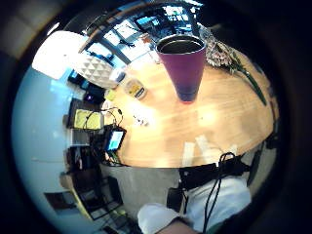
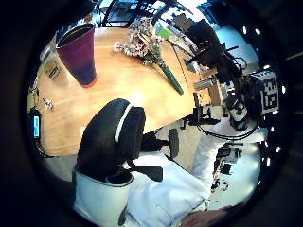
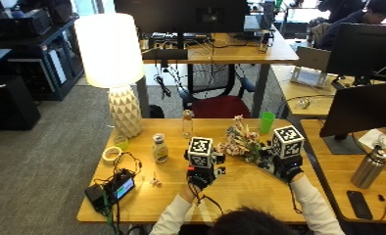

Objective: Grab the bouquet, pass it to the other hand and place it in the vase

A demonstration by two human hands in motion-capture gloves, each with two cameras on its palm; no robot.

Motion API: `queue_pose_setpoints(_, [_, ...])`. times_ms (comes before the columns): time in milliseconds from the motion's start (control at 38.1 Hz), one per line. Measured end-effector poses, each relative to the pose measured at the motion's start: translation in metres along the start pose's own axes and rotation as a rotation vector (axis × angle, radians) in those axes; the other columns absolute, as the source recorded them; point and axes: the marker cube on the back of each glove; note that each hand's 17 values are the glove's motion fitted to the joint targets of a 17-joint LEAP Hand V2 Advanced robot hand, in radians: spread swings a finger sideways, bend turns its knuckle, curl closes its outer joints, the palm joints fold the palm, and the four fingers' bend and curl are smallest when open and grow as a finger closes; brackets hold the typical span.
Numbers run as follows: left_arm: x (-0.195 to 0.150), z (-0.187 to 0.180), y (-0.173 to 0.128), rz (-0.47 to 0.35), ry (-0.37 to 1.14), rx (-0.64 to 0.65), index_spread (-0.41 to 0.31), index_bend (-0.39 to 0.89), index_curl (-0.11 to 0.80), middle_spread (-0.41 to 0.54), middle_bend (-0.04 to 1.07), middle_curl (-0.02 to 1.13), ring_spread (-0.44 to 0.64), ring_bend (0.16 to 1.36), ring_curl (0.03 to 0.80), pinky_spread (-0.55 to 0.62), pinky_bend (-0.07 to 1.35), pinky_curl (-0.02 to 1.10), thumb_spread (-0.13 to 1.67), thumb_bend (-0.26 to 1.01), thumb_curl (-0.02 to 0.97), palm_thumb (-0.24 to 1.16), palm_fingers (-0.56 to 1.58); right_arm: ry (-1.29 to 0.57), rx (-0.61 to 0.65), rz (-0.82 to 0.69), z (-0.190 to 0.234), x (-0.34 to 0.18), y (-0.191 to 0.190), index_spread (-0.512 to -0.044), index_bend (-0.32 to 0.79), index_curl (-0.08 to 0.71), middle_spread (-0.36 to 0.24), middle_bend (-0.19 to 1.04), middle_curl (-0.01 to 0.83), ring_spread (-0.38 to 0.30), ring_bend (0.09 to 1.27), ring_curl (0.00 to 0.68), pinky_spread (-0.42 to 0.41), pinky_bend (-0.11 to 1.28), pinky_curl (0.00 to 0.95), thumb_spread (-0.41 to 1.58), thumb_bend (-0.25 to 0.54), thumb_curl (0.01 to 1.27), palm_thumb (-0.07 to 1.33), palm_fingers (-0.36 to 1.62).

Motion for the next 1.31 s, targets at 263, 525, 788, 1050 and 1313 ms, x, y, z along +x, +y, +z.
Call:
queue_pose_setpoints(263, [0.012,-0.004,0.0,0.017,0.001,0.025,-0.04,0.19,0.169,0.094,0.16,0.13,0.14,0.51,0.198,0.25,0.31,0.17,0.86,0.09,0.106,0.23,0.39,0.009,0.015,0.015,-0.01,-0.002,0.005,-0.358,0.14,0.122,-0.09,0.21,0.144,0.094,0.3,0.131,0.24,0.49,0.211,0.81,0.019,0.08,0.12,0.29])
queue_pose_setpoints(525, [0.019,-0.002,0.001,0.044,0.033,0.01,-0.045,0.18,0.24,0.103,0.17,0.18,0.16,0.51,0.229,0.29,0.3,0.22,1.03,0.04,0.157,0.24,0.38,0.03,-0.008,0.046,-0.031,-0.013,0.022,-0.404,0.14,0.166,-0.092,0.21,0.209,0.118,0.31,0.169,0.274,0.49,0.255,0.97,-0.016,0.13,0.13,0.27])
queue_pose_setpoints(788, [0.023,0.013,-0.01,0.091,0.055,-0.01,-0.046,0.18,0.287,0.106,0.16,0.22,0.17,0.52,0.25,0.3,0.29,0.25,1.09,-0.01,0.196,0.26,0.36,0.068,-0.185,0.12,-0.013,0.007,0.008,-0.299,0.0,0.097,-0.009,0.37,0.3,0.118,0.53,0.257,0.289,0.56,0.297,0.96,-0.024,0.17,0.11,0.44])
queue_pose_setpoints(1050, [0.032,0.019,-0.009,0.11,0.051,-0.028,-0.047,0.17,0.316,0.106,0.16,0.24,0.17,0.52,0.266,0.3,0.29,0.28,1.11,-0.02,0.222,0.26,0.35,-0.059,-0.222,0.223,-0.019,0.054,-0.011,-0.157,0.02,0.067,0.029,0.39,0.339,0.094,0.61,0.31,0.275,0.67,0.348,1.0,0.0,0.22,0.22,0.44])
queue_pose_setpoints(1313, [0.034,0.018,-0.006,0.118,0.047,-0.023,-0.052,0.19,0.347,0.107,0.15,0.25,0.17,0.51,0.274,0.31,0.27,0.29,1.12,-0.02,0.238,0.26,0.36,-0.133,-0.228,0.388,0.002,0.117,-0.045,-0.113,0.03,0.047,0.041,0.45,0.377,0.047,0.67,0.34,0.257,0.68,0.358,1.05,-0.009,0.26,0.32,0.48])
